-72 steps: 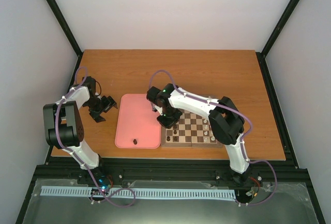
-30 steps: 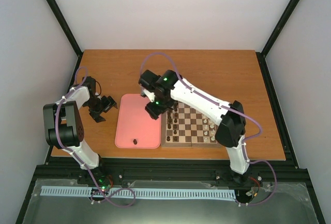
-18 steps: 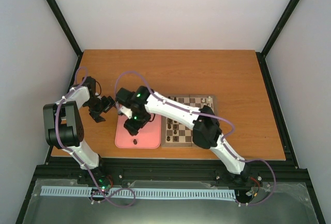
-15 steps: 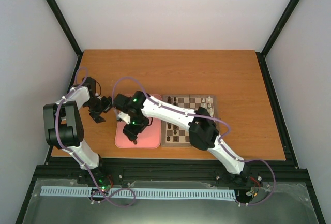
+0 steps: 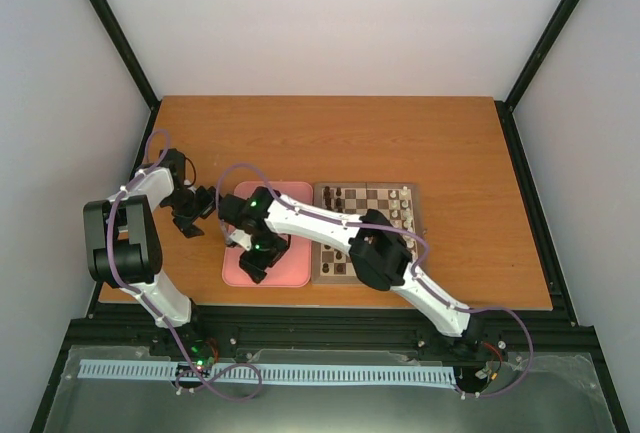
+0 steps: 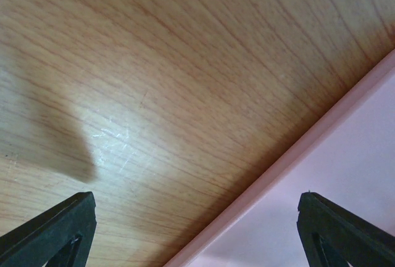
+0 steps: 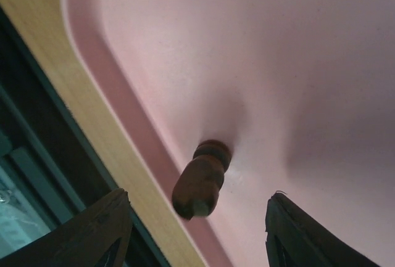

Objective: Set up the chess pieces on the board
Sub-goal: Pick up the chess piece from the storage box.

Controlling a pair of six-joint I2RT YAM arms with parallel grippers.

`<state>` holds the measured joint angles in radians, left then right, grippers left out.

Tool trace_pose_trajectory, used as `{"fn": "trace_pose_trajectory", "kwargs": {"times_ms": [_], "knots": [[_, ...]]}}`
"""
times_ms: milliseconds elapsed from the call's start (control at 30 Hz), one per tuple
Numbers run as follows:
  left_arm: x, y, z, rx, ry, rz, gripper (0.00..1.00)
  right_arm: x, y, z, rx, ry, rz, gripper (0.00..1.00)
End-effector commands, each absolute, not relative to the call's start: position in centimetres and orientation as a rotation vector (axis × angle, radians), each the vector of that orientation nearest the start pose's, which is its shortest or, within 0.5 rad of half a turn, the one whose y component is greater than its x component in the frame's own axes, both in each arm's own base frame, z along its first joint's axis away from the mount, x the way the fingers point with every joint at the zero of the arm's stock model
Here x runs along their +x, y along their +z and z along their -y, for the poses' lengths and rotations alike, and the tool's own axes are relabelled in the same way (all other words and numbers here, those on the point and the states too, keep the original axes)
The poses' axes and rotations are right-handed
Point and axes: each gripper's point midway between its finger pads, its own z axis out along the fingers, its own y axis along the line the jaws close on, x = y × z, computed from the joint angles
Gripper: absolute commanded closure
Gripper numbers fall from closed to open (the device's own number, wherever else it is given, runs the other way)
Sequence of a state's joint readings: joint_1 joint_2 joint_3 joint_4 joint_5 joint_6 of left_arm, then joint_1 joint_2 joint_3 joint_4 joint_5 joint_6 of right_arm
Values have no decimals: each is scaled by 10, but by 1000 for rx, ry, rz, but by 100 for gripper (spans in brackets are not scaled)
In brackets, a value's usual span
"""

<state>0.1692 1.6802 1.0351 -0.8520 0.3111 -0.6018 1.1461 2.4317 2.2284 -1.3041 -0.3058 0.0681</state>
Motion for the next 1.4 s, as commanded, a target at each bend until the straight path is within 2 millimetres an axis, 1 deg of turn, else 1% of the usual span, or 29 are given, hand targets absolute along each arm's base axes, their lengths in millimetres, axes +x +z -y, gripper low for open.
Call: {"fn": "trace_pose_trajectory", "kwargs": {"times_ms": [0, 67, 200, 300, 367, 467, 667, 833, 1033, 1100, 1200, 1267, 1367], "knots": [[309, 49, 1, -1104, -515, -2843, 0, 156, 48, -470, -1665, 433, -2763, 42], [309, 48, 1, -1106, -516, -2844, 0, 159, 45, -472, -1666, 421, -2757, 42], [310, 47, 1, -1107, -519, -2847, 0, 162, 41, -473, -1671, 400, -2754, 50], [310, 47, 2, -1110, -521, -2848, 0, 162, 42, -475, -1673, 403, -2744, 53], [309, 45, 2, -1111, -523, -2850, 0, 163, 42, -475, -1675, 403, -2744, 58], [309, 45, 2, -1111, -523, -2852, 0, 161, 42, -474, -1679, 407, -2750, 64], [309, 45, 2, -1110, -523, -2851, 0, 160, 40, -474, -1687, 414, -2756, 66], [309, 46, 2, -1109, -518, -2850, 0, 159, 37, -472, -1691, 411, -2767, 72], [309, 47, 1, -1108, -514, -2848, 0, 160, 35, -469, -1686, 379, -2771, 85], [309, 47, 1, -1108, -513, -2846, 0, 164, 37, -468, -1674, 353, -2763, 90], [309, 48, 1, -1106, -512, -2847, 0, 172, 44, -465, -1642, 316, -2747, 92], [309, 49, 1, -1104, -512, -2846, 0, 180, 54, -462, -1607, 305, -2741, 93], [310, 50, 1, -1100, -515, -2843, 0, 194, 77, -452, -1530, 300, -2751, 93]]}}
